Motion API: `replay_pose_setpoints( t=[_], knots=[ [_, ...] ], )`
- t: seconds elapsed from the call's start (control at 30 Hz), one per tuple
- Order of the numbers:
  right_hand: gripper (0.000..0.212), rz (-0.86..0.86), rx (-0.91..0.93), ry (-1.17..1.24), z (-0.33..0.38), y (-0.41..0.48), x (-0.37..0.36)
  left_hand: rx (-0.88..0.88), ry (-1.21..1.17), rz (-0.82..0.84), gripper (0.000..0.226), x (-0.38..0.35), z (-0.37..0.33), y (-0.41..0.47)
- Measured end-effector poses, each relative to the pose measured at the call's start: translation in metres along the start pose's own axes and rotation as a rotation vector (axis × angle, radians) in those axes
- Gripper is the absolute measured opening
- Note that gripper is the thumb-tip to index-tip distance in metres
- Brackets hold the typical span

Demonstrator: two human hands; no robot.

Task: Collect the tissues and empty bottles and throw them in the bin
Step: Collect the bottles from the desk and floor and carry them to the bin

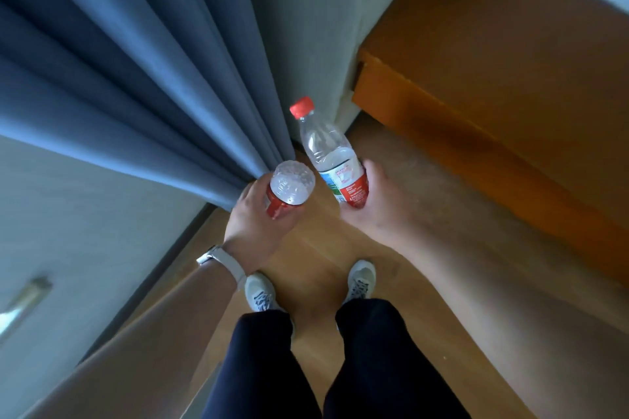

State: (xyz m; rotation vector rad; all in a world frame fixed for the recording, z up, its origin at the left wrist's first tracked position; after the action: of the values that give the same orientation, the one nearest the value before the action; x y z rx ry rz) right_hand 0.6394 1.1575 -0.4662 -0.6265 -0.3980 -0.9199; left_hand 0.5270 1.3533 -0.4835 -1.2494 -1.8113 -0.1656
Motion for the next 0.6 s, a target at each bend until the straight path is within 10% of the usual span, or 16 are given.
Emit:
replay_pose_setpoints(
  t=[0.6],
  knots=[
    [0.077, -0.25, 0.141, -0.06, 0.144, -0.045, 0.185, -0.231, -0.163, -0.14, 0.067, 0.143, -0.173, -0.017]
  ],
)
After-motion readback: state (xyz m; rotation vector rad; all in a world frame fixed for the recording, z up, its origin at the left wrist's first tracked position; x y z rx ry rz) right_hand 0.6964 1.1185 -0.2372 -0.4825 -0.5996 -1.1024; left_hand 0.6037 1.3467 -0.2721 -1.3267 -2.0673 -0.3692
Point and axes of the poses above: each hand's wrist, its own y-axis towards the middle knuckle, its own x-axis out of the back of the hand, z = x × y, the point moved 9 cm from there along y, towards the middle knuckle, and after that the axes turned 10 degrees about y, right-handed, at the moved point
